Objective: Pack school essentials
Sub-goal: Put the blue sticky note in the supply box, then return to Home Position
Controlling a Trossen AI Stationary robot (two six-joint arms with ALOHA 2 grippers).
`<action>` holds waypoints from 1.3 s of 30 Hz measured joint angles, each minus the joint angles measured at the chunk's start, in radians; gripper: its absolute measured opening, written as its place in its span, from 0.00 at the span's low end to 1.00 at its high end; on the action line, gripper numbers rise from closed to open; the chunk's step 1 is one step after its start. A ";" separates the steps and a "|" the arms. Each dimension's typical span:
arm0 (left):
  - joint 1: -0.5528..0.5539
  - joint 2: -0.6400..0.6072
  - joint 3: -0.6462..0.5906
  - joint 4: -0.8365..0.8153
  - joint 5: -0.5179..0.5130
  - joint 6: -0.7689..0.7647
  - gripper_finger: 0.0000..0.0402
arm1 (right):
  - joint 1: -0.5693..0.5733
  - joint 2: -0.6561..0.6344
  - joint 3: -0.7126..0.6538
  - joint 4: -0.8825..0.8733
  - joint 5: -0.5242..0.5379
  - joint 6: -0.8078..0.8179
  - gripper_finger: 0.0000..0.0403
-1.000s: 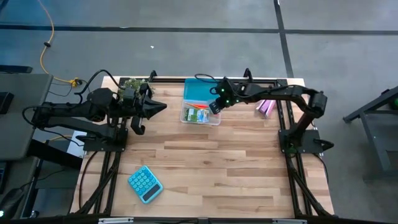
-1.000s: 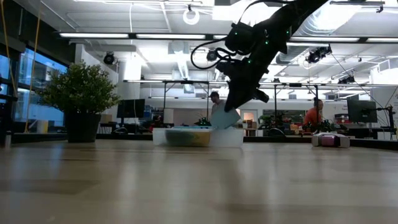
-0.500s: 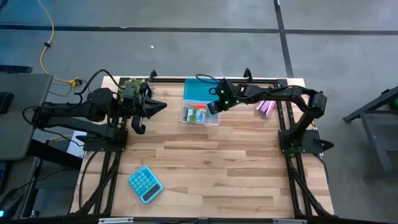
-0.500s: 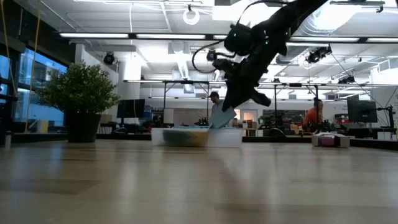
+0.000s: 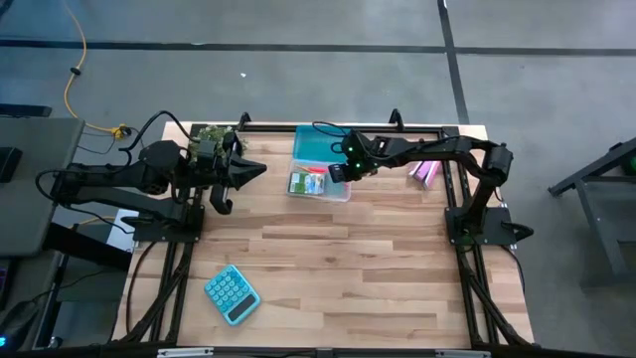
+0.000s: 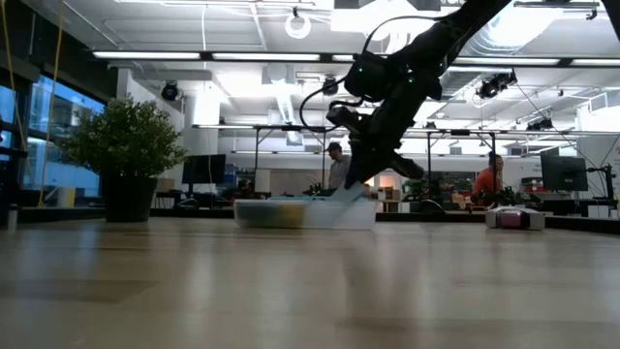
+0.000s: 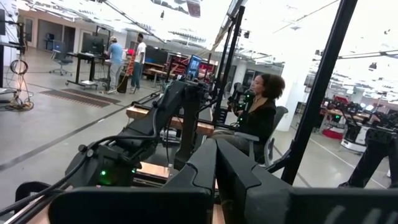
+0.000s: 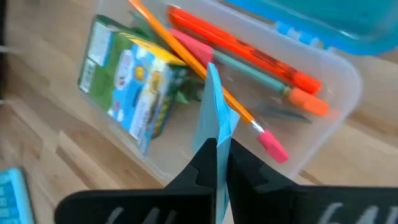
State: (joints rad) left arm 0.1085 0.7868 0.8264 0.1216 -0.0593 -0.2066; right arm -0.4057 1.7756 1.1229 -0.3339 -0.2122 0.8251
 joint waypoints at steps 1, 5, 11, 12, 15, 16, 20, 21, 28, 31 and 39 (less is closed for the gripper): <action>0.000 0.000 0.000 0.000 0.000 0.000 0.00 | 0.000 0.000 0.000 -0.009 0.002 0.009 0.00; 0.000 0.000 0.000 0.000 0.000 0.000 0.00 | 0.001 0.000 0.000 -0.022 0.002 0.066 0.00; 0.000 0.000 0.000 -0.001 0.000 0.000 0.00 | 0.001 0.000 0.000 -0.020 0.040 0.095 0.03; 0.000 0.000 0.000 -0.001 0.000 0.000 0.00 | 0.000 0.000 0.000 -0.019 0.040 0.094 0.05; 0.000 0.000 0.000 0.000 0.000 0.000 0.00 | 0.001 0.000 0.000 -0.016 0.043 0.095 0.13; 0.000 0.000 0.000 -0.001 0.000 0.000 0.00 | 0.001 0.000 0.000 -0.013 0.043 0.095 0.16; 0.000 0.000 0.000 -0.001 0.000 0.000 0.00 | 0.001 0.000 0.000 -0.014 0.043 0.094 0.27; 0.000 0.000 0.000 -0.001 0.000 0.000 0.00 | 0.001 0.000 0.000 -0.014 0.043 0.093 0.30; 0.000 0.000 0.000 -0.001 0.000 0.000 0.00 | -0.015 -0.008 0.000 -0.065 0.051 0.015 0.40; 0.000 0.000 0.000 -0.001 0.000 0.000 0.00 | -0.035 -0.040 0.000 -0.097 0.083 -0.036 0.41; 0.000 0.000 0.000 -0.001 -0.004 0.000 0.00 | -0.022 -0.274 0.000 -0.262 0.199 -0.330 0.41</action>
State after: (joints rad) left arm 0.1087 0.7868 0.8261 0.1204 -0.0633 -0.2066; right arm -0.4277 1.5013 1.1229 -0.5957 -0.0132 0.4956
